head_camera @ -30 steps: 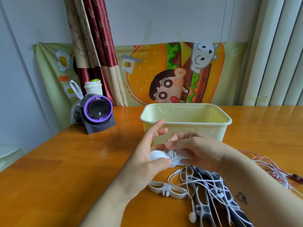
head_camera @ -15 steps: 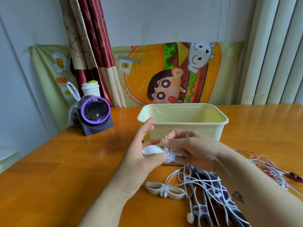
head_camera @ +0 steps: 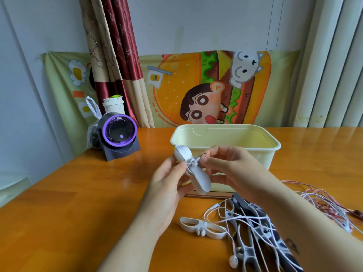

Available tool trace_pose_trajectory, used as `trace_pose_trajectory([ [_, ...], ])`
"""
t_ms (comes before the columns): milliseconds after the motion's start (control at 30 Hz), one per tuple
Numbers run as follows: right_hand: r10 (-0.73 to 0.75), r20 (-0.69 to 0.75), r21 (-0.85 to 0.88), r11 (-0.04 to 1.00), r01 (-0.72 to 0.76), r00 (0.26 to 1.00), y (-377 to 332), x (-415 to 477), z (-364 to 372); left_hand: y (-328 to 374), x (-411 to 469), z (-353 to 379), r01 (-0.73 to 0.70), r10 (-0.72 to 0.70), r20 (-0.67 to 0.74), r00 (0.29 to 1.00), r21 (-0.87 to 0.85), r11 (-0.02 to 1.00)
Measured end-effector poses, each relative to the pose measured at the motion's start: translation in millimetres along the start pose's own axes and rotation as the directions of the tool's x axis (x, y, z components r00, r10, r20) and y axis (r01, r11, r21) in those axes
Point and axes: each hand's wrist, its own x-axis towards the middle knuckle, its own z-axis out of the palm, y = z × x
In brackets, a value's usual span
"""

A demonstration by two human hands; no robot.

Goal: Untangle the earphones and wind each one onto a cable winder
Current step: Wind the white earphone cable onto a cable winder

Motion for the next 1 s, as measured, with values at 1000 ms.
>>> trace_pose_trajectory([
  [1000, -0.163, -0.094, -0.316, 0.941, 0.126, 0.982, -3.9, -5.3, 4.2, 5.2, 0.8, 0.0, -0.064, 0.059, -0.025, 0.998, -0.348, 0.935],
])
